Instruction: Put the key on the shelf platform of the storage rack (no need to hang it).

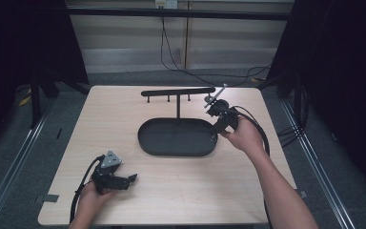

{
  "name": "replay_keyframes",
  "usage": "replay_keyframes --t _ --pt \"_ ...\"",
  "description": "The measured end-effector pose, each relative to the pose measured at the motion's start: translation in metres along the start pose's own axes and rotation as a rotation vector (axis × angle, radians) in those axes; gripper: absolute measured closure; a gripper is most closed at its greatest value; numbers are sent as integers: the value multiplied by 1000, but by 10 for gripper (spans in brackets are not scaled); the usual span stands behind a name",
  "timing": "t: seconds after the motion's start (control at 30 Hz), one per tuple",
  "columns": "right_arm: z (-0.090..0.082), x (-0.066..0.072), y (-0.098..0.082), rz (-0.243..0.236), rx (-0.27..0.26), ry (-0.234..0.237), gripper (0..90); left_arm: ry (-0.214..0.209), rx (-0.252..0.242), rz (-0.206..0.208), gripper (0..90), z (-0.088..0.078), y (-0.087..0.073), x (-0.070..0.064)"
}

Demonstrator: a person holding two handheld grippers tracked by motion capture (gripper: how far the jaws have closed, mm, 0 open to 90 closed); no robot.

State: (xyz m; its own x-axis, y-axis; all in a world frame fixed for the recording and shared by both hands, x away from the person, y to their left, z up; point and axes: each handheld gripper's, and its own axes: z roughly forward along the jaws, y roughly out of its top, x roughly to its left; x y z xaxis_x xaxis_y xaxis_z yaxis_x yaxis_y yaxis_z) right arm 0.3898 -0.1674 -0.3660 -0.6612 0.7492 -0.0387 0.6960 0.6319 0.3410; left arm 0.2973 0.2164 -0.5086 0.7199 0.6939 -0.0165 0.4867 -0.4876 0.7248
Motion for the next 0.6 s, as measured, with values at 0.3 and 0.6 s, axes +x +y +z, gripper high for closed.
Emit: replay_keyframes --t 0.3,0.6 --pt "7 3 7 -3 1 -1 676 0 0 0 152 0 0 0" --pt "18 10 15 -24 -2 -11 676 0 0 0 152 0 0 0"
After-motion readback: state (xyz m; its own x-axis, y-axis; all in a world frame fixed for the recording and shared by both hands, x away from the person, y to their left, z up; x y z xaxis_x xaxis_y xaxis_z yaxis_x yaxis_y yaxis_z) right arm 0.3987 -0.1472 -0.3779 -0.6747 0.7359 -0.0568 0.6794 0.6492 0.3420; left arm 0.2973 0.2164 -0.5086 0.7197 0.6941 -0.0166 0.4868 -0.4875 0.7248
